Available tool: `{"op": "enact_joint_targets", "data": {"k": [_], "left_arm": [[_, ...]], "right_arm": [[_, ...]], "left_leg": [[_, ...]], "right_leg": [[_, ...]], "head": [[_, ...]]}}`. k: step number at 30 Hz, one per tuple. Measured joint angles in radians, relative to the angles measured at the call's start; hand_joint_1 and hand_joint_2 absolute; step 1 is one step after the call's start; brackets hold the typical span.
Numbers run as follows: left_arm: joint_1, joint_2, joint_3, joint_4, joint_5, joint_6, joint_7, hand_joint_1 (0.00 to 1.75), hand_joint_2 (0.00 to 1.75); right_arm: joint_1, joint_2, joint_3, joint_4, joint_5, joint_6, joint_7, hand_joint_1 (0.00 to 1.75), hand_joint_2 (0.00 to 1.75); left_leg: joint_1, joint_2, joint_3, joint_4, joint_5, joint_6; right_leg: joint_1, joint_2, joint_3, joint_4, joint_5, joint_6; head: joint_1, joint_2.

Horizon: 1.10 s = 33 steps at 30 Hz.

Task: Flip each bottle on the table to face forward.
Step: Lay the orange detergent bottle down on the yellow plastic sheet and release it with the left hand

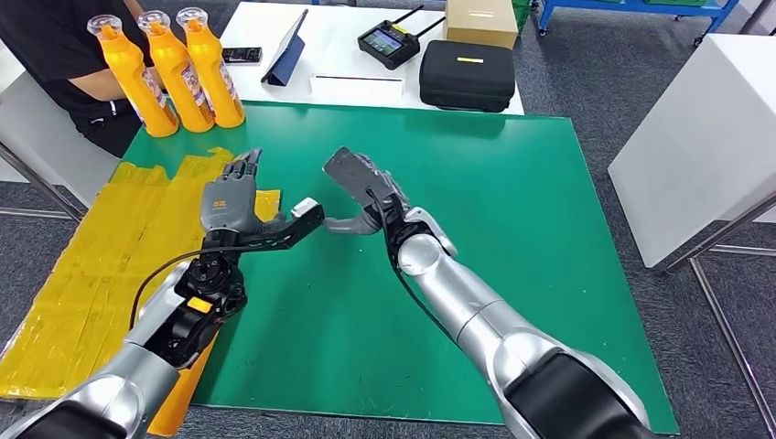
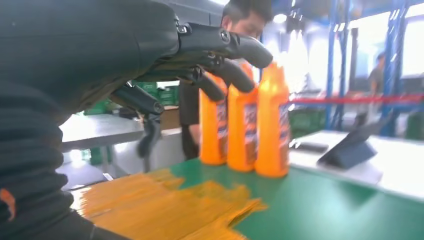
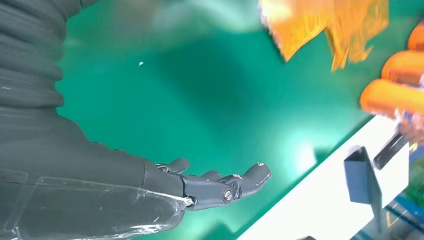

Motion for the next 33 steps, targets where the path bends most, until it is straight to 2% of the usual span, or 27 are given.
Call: {"op": "enact_joint_targets", "data": {"k": [4,8,10,13,15,19,21,26,30,33], "left_arm": [[0.039,-0.027,0.014,-0.035,0.063,0.139,-0.134,0.0,0.0],[0.101,-0.035,0.02,-0.135,0.134,0.304,-0.25,0.0,0.0],[0.133,-0.035,0.029,-0.2,0.188,0.38,-0.34,0.0,0.0],[0.188,-0.036,0.058,-0.308,0.357,0.424,-0.508,0.0,0.0],[0.211,-0.036,0.076,-0.356,0.422,0.424,-0.547,0.0,0.0],[0.235,-0.035,0.094,-0.414,0.443,0.422,-0.556,0.0,0.0],[0.243,-0.035,0.102,-0.435,0.505,0.401,-0.566,0.0,0.0],[0.282,-0.013,0.152,-0.561,0.995,0.19,-0.677,0.0,0.0],[0.299,0.006,0.182,-0.634,1.085,0.118,-0.706,0.0,0.0],[0.312,0.029,0.2,-0.656,1.224,0.017,-0.743,0.0,0.0]], "right_arm": [[0.015,-0.006,-0.037,0.012,0.018,-0.013,-0.034,0.0,1.75],[0.048,-0.017,-0.074,0.005,0.035,-0.016,-0.074,0.0,1.75],[0.071,-0.023,-0.088,-0.017,0.042,-0.019,-0.096,0.0,1.75],[0.119,-0.034,-0.106,-0.092,0.046,-0.021,-0.124,0.0,1.75],[0.147,-0.042,-0.113,-0.142,0.048,-0.021,-0.128,0.0,1.75],[0.176,-0.052,-0.121,-0.203,0.051,-0.022,-0.13,0.0,0.0],[0.19,-0.057,-0.122,-0.236,0.054,-0.028,-0.147,0.0,0.0],[0.297,-0.102,-0.125,-0.488,0.055,-0.042,-0.196,0.0,0.0],[0.351,-0.135,-0.125,-0.637,0.052,-0.046,-0.212,0.0,0.0],[0.386,-0.158,-0.125,-0.722,0.041,-0.058,-0.271,0.0,0.0]], "left_leg": [[0.0,0.001,-0.001,0.0,-0.001,-0.001],[0.0,0.002,-0.001,0.0,-0.002,-0.002],[0.0,0.002,-0.001,0.0,-0.002,-0.002],[0.0,0.002,-0.001,0.0,-0.003,-0.003],[0.0,0.002,-0.001,0.0,-0.003,-0.003],[0.0,0.002,-0.001,-0.001,-0.003,-0.003],[0.0,0.002,-0.001,0.0,-0.003,-0.003],[0.0,0.002,-0.001,0.0,-0.003,-0.003],[0.0,0.002,-0.001,-0.001,-0.003,-0.003],[0.0,0.002,-0.001,-0.001,-0.004,-0.003]], "right_leg": [[0.0,0.0,0.0,0.0,-0.001,0.0],[0.0,0.002,-0.001,0.0,-0.001,0.0],[0.0,0.002,-0.001,0.0,-0.001,0.0],[0.0,0.002,-0.002,0.0,-0.001,0.0],[0.0,0.002,-0.002,0.0,-0.001,0.0],[0.0,0.002,-0.002,0.0,-0.001,0.0],[0.0,0.002,-0.002,0.0,-0.001,0.0],[0.0,0.002,-0.002,0.0,-0.001,0.0],[0.0,0.002,-0.002,0.0,-0.002,0.0],[0.0,0.002,-0.002,0.0,-0.002,0.0]], "head": [[0.0,0.0],[0.0,0.0],[0.0,0.0],[0.0,0.0],[0.0,0.0],[0.0,0.0],[0.0,0.0],[0.0,0.0],[0.0,0.0],[0.0,0.0]]}}
